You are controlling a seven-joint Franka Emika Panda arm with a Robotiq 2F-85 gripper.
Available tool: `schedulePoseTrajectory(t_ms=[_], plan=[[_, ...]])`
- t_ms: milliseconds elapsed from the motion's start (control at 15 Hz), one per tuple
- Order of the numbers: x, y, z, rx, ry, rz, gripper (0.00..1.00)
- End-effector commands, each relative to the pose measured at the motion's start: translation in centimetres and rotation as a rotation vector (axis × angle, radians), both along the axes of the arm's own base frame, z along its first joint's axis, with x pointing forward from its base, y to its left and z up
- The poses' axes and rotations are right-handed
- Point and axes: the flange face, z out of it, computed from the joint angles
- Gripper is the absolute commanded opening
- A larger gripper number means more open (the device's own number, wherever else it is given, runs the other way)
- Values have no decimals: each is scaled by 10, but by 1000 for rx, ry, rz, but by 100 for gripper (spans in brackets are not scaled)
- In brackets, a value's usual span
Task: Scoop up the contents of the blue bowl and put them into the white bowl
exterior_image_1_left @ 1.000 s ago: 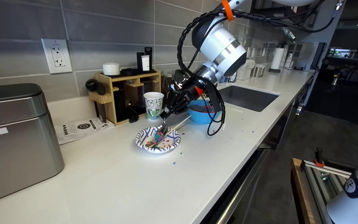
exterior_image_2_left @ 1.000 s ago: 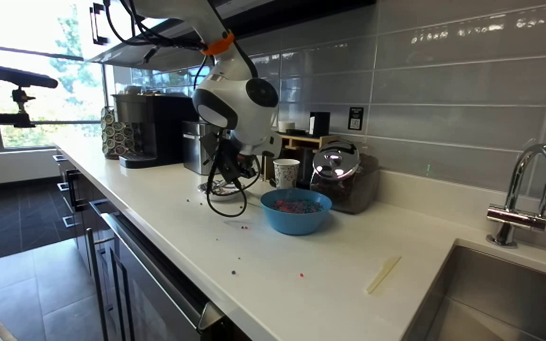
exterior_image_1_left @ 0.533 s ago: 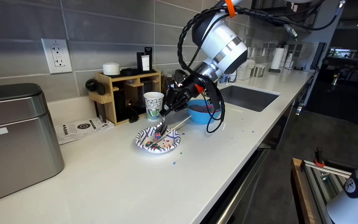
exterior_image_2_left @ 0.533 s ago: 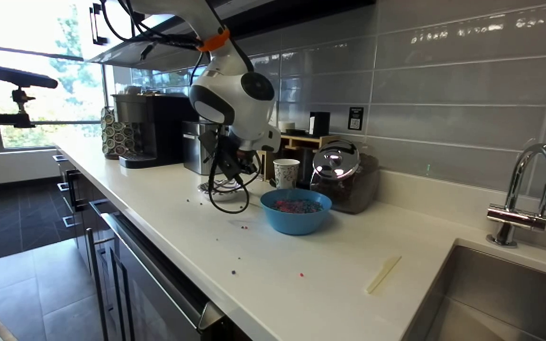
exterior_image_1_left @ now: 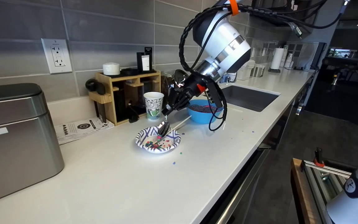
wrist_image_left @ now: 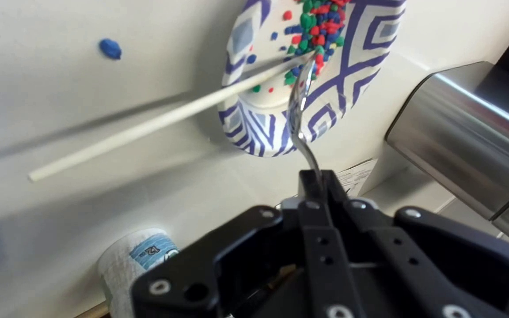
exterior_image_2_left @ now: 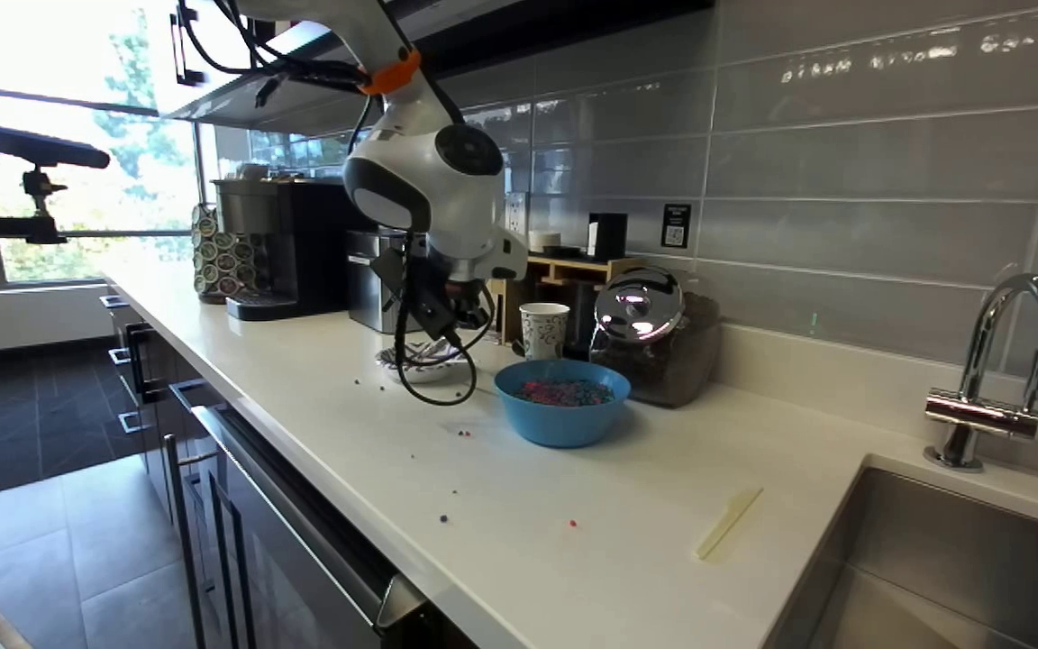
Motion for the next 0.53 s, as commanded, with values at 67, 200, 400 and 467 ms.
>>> schedulePoseTrajectory(t_ms=[67, 200, 400, 467], plan=[[-15, 11, 8, -69, -32, -1, 0], [-17, 14, 11, -90, -43, 3, 0], [-22, 18, 18, -102, -56, 10, 0], [-23, 18, 21, -95, -61, 8, 0]])
